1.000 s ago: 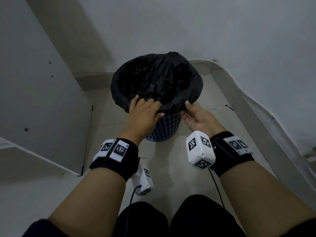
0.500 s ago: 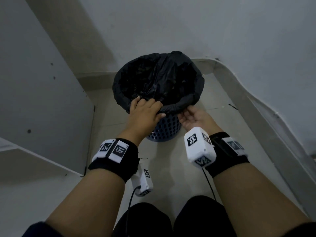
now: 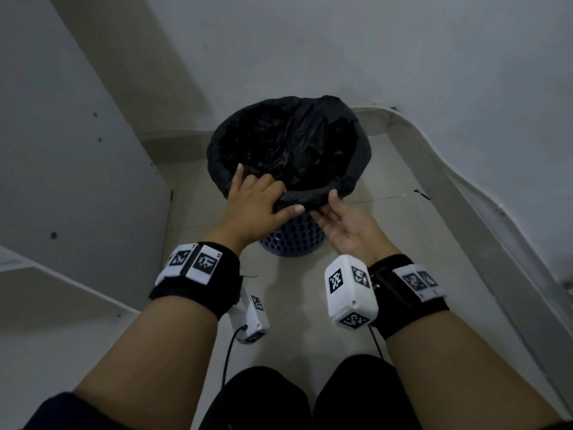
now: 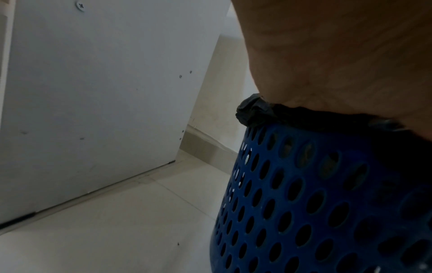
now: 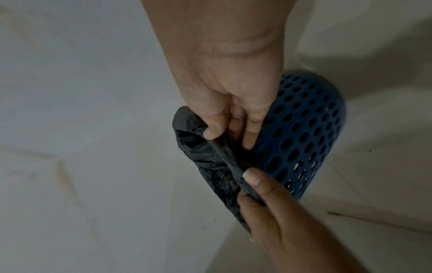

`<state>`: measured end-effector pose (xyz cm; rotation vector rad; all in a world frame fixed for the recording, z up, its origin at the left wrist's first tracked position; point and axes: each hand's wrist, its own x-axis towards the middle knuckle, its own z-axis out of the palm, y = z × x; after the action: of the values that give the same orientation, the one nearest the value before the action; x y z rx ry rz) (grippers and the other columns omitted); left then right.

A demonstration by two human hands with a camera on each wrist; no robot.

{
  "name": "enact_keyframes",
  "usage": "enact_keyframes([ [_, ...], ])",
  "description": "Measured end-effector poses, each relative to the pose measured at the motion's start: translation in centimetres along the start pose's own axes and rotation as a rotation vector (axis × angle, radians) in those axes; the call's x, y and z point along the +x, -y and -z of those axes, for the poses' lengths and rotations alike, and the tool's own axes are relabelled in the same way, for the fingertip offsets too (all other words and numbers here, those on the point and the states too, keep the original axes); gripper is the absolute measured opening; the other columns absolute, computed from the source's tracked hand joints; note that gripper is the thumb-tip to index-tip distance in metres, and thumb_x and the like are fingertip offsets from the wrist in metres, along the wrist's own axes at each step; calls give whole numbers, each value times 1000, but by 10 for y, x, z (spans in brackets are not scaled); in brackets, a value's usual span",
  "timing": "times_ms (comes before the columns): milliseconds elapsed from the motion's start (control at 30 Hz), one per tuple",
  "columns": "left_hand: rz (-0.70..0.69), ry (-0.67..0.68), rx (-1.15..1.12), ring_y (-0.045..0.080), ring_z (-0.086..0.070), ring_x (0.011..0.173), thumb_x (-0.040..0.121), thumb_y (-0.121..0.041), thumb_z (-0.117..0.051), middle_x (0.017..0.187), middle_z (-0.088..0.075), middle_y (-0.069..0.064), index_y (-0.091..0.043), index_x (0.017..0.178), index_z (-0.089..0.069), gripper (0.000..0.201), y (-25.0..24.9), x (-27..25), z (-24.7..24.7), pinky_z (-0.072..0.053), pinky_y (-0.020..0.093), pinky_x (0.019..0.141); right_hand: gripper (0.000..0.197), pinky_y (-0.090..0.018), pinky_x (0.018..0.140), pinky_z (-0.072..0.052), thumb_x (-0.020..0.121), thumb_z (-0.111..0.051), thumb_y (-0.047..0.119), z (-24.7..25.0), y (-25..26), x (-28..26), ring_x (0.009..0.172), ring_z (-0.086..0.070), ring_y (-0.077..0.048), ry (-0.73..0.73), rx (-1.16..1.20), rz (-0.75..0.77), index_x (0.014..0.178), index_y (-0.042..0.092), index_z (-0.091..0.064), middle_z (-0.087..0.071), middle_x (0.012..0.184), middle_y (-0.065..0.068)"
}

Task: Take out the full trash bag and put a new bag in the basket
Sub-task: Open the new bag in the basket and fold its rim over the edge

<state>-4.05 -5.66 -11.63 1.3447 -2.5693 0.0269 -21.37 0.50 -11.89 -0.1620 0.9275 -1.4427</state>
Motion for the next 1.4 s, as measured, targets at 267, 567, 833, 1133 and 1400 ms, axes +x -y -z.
enact_keyframes([
  [267,40,-56,-81,22,-46,122,87,-51,-27,118,-54,-1,-20,114,-57,51,7,-5,14,7,51,119,19,-46,101,-46,99,-46,11,8,9,-2,120,-53,-38,-162,-136,-110,108,-3,-55,-52,124,-22],
  [567,2,-75,41,25,-53,92,97,-48,-23,98,-58,-1,-22,111,-57,45,-28,6,-13,-29,40,96,16,-28,54,-58,98,-51,13,-8,29,-3,67,-72,-19,-46,147,10,92,2,-61,-72,75,-11],
  [833,-2,-93,9,22,-48,91,101,-44,-33,99,-54,-2,-23,111,-55,32,-24,6,-14,-23,35,89,24,-33,87,-48,99,-43,2,1,17,3,86,-57,-23,-189,397,-76,78,-2,-54,-66,62,-15],
  [1133,-22,-137,19,24,-48,83,96,-50,-23,91,-54,-2,-22,101,-56,44,-21,8,-16,-23,34,82,23,-35,103,-44,99,-50,16,-3,39,13,92,-62,-23,-163,210,-76,84,1,-58,-66,79,-11],
  [1400,17,-48,-22,26,-49,103,86,-62,-18,95,-47,-3,-21,104,-56,59,-11,5,-9,-8,42,113,9,-27,73,-57,94,-57,9,-4,24,8,78,-62,-17,-17,21,-64,86,5,-60,-70,68,-6],
])
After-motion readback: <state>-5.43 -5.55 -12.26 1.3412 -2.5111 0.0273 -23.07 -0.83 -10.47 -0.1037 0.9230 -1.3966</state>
